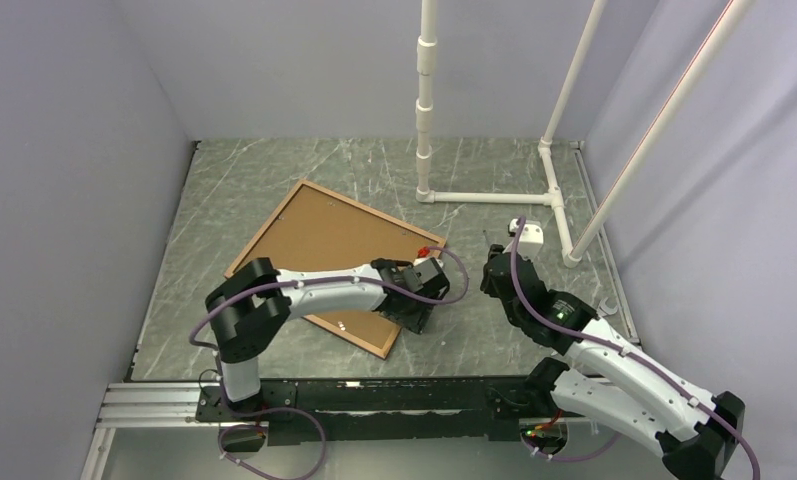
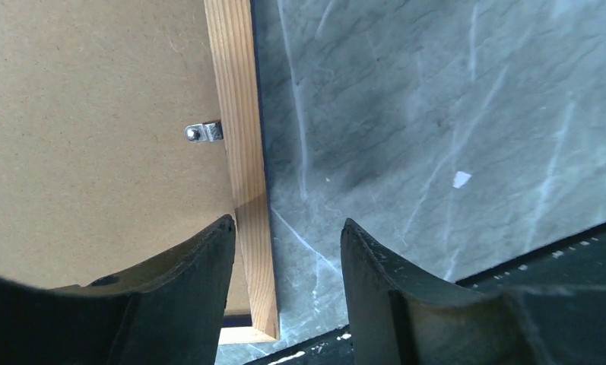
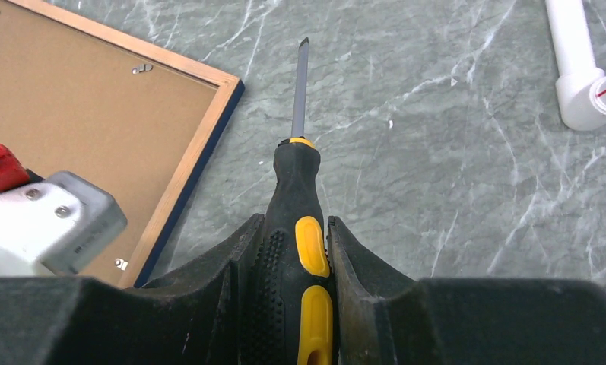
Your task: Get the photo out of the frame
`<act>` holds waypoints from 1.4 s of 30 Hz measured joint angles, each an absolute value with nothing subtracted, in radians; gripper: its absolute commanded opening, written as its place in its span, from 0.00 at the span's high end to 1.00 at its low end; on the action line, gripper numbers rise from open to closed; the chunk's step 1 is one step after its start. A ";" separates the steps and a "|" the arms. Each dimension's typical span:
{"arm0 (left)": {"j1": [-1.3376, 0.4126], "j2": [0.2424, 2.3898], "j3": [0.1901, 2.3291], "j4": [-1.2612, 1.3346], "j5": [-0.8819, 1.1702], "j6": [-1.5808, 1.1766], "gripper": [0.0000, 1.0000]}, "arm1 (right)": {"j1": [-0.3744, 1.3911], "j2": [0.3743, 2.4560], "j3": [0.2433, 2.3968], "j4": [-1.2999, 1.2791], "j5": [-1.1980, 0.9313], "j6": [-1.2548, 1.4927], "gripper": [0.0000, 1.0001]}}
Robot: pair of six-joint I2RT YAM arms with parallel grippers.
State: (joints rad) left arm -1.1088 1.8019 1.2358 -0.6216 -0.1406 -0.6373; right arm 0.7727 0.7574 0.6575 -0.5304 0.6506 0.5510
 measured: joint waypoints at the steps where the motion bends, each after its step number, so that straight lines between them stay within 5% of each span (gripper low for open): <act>1: -1.118 1.816 1.243 -0.634 -0.155 -0.640 0.46 | 0.773 0.754 0.657 -0.534 0.654 0.554 1.00; 5: -1.141 1.846 1.259 -0.665 -0.208 -0.655 0.60 | 0.773 0.748 0.649 -0.542 0.656 0.562 1.00; 8: -1.145 1.859 1.264 -0.687 -0.243 -0.672 0.82 | 0.773 0.740 0.645 -0.554 0.658 0.567 1.00; 16: -1.152 1.941 1.371 -0.820 -0.309 -0.743 0.84 | 0.773 0.737 0.644 -0.567 0.677 0.580 1.00; 21: -1.135 1.935 1.359 -0.812 -0.286 -0.787 1.00 | 0.773 0.743 0.642 -0.566 0.677 0.580 1.00; 33: -0.986 1.743 1.095 -0.577 -0.157 -0.988 1.00 | 0.773 0.768 0.628 -0.526 0.674 0.578 1.00; 42: -0.878 1.783 1.163 -0.647 -0.232 -1.149 1.00 | 0.773 0.797 0.627 -0.509 0.645 0.578 1.00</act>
State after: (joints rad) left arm -0.8783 1.7832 1.1629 -0.6468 -0.2321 -1.1488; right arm 0.7727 0.7967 0.6270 -0.5091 0.6445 0.5777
